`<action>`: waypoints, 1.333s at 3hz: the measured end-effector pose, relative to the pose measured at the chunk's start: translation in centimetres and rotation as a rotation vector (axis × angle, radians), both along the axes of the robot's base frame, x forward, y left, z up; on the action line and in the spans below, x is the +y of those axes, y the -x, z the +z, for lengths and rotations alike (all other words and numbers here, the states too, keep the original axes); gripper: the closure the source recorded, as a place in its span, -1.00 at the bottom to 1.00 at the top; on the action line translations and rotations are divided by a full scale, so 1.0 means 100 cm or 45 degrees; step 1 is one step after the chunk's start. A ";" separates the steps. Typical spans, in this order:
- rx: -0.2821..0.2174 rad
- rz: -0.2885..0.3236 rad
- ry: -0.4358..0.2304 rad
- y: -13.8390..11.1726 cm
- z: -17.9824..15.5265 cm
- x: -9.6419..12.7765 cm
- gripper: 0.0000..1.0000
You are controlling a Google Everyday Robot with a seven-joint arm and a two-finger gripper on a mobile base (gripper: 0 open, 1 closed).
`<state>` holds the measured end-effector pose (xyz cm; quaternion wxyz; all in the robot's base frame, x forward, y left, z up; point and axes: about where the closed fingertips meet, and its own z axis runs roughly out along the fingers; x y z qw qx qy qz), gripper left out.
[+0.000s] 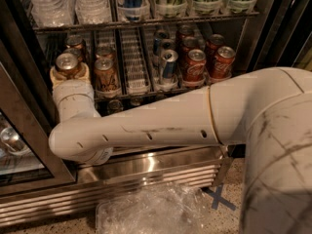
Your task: Pick orange can from middle shelf of fridge
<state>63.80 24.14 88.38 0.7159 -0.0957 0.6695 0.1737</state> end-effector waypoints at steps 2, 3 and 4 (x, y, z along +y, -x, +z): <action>0.130 0.291 -0.021 0.081 0.007 0.007 1.00; 0.233 0.375 -0.019 0.134 -0.009 -0.003 1.00; 0.268 0.397 0.009 0.175 -0.013 -0.020 1.00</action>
Offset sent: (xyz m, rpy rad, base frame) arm -0.1613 0.0110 -0.0241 0.0242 0.2649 0.4468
